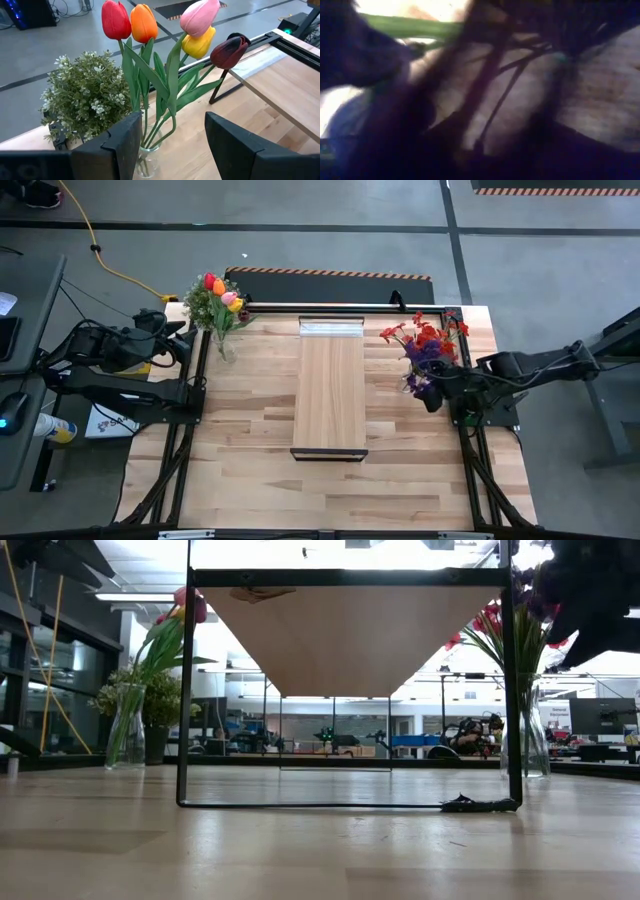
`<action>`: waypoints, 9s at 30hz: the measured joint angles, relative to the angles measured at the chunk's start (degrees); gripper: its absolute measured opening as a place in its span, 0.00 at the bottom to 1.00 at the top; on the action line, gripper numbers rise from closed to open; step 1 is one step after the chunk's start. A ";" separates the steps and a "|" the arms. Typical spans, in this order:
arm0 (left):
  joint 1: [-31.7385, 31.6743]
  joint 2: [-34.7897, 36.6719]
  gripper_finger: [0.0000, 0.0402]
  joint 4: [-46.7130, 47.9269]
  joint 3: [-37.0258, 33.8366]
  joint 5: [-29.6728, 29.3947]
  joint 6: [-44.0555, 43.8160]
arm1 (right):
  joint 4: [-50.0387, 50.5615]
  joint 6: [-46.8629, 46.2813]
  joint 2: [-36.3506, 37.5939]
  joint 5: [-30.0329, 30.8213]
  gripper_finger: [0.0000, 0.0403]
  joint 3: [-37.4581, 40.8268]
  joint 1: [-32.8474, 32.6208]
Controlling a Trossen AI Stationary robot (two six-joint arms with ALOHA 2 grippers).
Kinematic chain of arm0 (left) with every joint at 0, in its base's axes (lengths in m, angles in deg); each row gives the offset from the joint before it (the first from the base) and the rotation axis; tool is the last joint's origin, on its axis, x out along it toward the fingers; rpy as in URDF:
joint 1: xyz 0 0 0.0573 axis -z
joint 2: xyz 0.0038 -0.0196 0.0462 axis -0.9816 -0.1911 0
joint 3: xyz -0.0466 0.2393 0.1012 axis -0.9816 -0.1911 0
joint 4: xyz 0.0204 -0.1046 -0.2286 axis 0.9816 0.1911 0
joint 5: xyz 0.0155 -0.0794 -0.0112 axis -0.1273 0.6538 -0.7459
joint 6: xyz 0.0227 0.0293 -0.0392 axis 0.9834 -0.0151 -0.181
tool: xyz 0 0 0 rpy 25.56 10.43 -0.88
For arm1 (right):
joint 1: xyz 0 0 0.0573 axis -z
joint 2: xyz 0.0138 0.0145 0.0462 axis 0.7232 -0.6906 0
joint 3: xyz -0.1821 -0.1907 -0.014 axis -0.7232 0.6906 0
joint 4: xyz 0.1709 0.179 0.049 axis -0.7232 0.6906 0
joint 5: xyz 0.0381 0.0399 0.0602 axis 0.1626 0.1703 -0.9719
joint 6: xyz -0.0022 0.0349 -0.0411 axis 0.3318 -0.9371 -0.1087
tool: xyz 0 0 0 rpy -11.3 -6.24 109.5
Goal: Pick and place flowers into a vace then onto a shelf
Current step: Put the right transparent flower vase on the shelf
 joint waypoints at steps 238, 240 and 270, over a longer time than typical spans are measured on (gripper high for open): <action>0.01 0.00 0.62 -0.02 -0.02 -6.98 14.99 | -18.80 -8.40 -31.42 33.98 0.01 0.02 0.68; -0.01 0.01 0.62 -0.02 -0.02 -6.96 14.99 | -19.11 -8.40 -31.42 33.98 0.00 0.02 0.68; -0.01 0.01 0.62 -0.01 -0.01 -7.01 14.97 | -24.03 -7.90 -31.42 33.82 0.00 0.02 0.67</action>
